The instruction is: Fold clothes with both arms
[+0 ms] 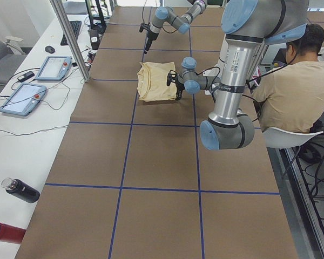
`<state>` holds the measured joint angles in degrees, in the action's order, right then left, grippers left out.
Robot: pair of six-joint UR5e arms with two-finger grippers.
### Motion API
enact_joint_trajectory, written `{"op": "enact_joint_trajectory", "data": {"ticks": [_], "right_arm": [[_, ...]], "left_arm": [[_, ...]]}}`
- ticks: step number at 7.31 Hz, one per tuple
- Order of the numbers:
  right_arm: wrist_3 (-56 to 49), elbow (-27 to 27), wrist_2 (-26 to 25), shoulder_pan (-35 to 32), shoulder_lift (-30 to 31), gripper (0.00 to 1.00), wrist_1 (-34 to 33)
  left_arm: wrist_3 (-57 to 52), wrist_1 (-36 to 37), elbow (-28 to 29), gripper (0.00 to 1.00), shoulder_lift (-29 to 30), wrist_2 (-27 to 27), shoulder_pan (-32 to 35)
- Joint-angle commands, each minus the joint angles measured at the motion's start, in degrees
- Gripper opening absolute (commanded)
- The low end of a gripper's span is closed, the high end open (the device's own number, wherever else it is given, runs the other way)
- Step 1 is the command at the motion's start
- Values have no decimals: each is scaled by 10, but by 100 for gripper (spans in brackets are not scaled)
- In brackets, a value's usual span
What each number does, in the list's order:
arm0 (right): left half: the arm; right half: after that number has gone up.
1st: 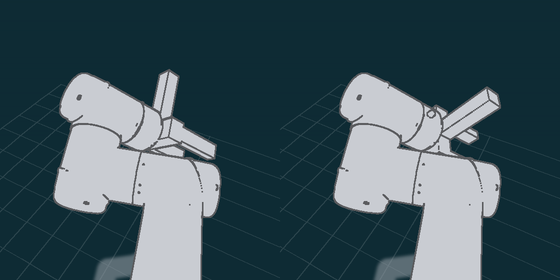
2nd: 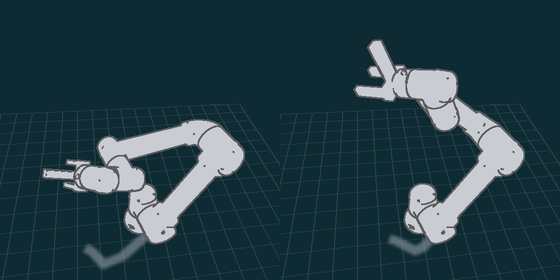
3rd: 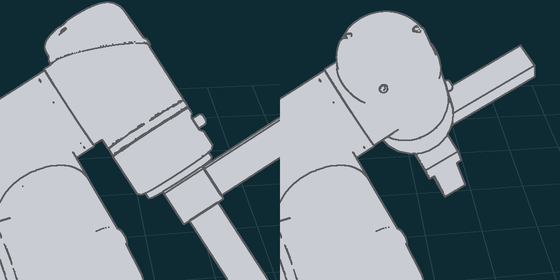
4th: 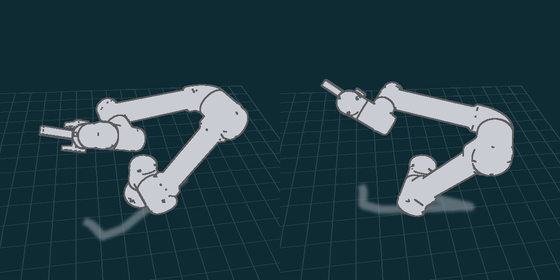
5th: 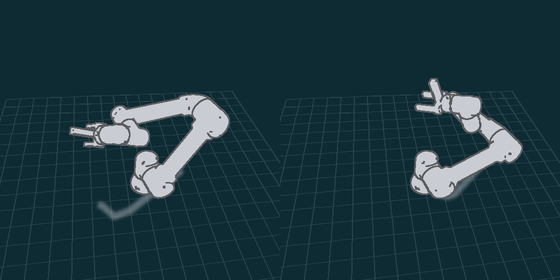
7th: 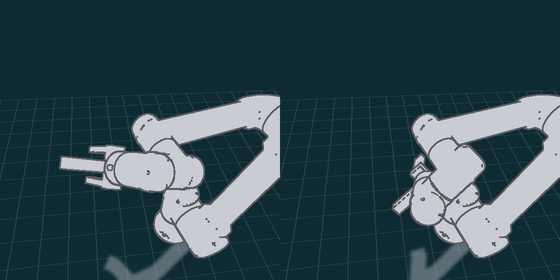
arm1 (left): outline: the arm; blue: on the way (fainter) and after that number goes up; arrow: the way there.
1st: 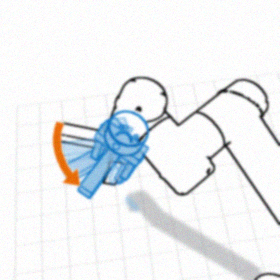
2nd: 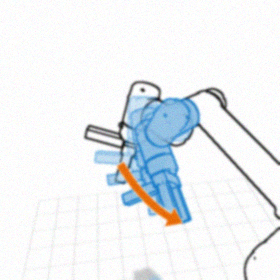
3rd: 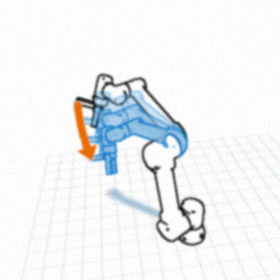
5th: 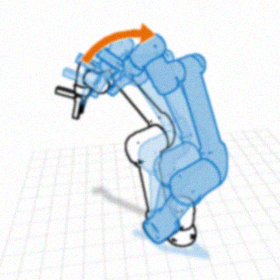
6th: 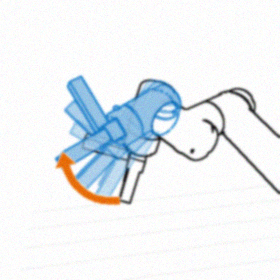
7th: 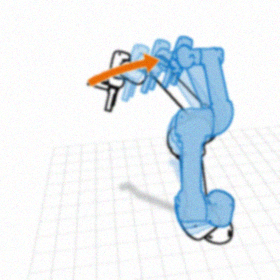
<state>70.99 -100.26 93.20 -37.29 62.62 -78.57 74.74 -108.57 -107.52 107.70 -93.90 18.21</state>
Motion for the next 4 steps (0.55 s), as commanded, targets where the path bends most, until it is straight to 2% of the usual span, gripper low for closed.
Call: {"op": "enact_joint_trajectory", "data": {"ticks": [1, 2, 4], "right_arm": [[2, 0, 1, 1, 0, 100, 0], [0, 1, 0, 1, 0, 100, 0], [0, 3, 0, 2, 1, 100, 4]], "left_arm": [[-6, 4, -1, 0, 0, 2, 9], [-8, 10, -1, 0, -9, 2, 26], [-90, 18, 15, 0, -11, 1, 103]]}}
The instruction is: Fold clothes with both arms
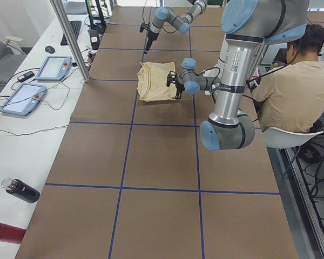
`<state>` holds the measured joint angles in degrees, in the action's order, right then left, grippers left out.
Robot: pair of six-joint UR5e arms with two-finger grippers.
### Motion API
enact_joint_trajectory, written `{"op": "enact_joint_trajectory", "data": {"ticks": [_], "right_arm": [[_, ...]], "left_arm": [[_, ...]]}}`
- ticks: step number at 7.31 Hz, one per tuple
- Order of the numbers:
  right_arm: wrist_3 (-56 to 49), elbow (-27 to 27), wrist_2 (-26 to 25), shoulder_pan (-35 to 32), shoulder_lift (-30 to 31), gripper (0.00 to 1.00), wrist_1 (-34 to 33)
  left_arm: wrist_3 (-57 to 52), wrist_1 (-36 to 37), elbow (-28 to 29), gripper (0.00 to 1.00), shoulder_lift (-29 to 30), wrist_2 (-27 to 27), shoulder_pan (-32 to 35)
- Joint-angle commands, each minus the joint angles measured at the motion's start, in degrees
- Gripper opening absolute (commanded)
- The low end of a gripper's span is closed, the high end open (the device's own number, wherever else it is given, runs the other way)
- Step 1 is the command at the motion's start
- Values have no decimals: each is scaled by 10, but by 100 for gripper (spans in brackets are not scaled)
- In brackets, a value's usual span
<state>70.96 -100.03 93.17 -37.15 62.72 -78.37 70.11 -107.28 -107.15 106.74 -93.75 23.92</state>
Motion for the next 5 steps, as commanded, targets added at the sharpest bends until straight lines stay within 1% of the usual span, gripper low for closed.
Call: {"op": "enact_joint_trajectory", "data": {"ticks": [1, 2, 3, 4, 5], "right_arm": [[4, 0, -1, 3, 0, 100, 1], [5, 0, -1, 4, -1, 100, 1], [5, 1, -1, 6, -1, 100, 1], [5, 0, -3, 7, -1, 100, 1], [6, 0, -4, 7, -1, 100, 1]], "left_arm": [[-97, 4, 39, 0, 2, 1, 86], [-143, 0, 71, 0, 22, -1, 126], [-166, 4, 140, 0, 88, 3, 156], [-169, -5, 231, 0, 154, 12, 180], [-175, -25, 329, 0, 241, 11, 197]]}}
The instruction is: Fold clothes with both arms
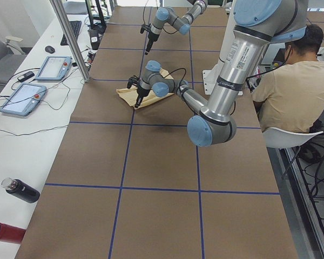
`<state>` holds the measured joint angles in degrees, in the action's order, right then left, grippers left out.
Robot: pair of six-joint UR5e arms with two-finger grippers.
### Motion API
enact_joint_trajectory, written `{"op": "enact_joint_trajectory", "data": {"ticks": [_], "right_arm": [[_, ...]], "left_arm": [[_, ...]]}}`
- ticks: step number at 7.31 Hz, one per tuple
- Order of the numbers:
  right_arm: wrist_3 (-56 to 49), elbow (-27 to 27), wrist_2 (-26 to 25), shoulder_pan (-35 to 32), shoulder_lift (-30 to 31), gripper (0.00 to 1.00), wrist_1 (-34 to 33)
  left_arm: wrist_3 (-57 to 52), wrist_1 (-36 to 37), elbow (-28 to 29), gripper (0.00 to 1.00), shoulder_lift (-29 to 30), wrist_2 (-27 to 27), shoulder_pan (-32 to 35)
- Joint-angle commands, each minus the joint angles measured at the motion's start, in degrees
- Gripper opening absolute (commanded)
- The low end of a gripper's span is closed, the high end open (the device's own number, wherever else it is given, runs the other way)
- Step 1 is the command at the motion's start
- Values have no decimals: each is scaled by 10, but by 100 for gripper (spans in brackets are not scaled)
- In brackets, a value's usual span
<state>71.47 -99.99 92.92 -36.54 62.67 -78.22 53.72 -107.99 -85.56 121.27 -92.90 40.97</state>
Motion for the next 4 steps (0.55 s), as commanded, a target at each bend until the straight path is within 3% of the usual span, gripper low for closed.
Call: {"op": "enact_joint_trajectory", "data": {"ticks": [1, 2, 3, 4], "right_arm": [[2, -1, -2, 1, 0, 100, 0], [2, -2, -2, 2, -1, 100, 0], [2, -1, -2, 3, -1, 100, 0], [2, 2, -3, 11, -8, 100, -1]], "left_arm": [[-15, -104, 219, 0, 160, 2, 34], [-23, -181, 279, 0, 175, 1, 36], [-57, -187, 279, 46, 173, -3, 51], [-102, -192, 270, 99, 162, -5, 62]]}}
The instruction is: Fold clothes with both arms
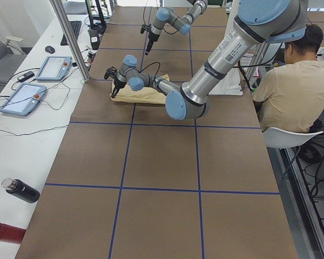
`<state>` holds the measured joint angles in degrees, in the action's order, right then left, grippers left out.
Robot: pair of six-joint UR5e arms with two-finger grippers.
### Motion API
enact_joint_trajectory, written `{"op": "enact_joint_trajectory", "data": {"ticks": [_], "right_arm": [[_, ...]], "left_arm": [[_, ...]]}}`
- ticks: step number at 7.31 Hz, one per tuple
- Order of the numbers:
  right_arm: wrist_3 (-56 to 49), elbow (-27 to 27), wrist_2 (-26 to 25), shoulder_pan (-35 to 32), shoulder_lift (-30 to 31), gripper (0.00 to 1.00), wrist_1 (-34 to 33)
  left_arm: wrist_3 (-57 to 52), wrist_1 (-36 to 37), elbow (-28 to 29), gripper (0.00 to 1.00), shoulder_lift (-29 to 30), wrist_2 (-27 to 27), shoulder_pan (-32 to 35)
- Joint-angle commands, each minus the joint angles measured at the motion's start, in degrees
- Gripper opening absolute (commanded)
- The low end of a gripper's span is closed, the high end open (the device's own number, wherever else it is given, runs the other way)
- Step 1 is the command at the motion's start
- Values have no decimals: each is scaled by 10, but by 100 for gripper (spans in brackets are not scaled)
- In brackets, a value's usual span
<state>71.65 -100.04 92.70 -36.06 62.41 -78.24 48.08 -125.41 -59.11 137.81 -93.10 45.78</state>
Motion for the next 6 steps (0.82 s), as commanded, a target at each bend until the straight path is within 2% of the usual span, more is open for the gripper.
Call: {"op": "enact_joint_trajectory", "data": {"ticks": [1, 2, 3, 4, 5, 6], "right_arm": [[19, 9, -2, 16, -22, 100, -1], [62, 28, -9, 27, -51, 100, -2], [108, 75, -29, 44, -101, 99, -3], [158, 135, -67, 65, -150, 95, -4], [200, 177, -85, 87, -181, 82, -4], [212, 193, -95, 99, -185, 65, -5]], "left_arm": [[-74, -17, -50, 100, -44, -41, 29], [-105, -18, -117, 100, -103, -103, 42], [-111, -15, -186, 100, -159, -109, 43], [-107, -15, -216, 100, -180, -109, 43], [-105, -15, -217, 100, -182, -108, 43], [-104, -16, -217, 100, -183, -108, 43]]}}
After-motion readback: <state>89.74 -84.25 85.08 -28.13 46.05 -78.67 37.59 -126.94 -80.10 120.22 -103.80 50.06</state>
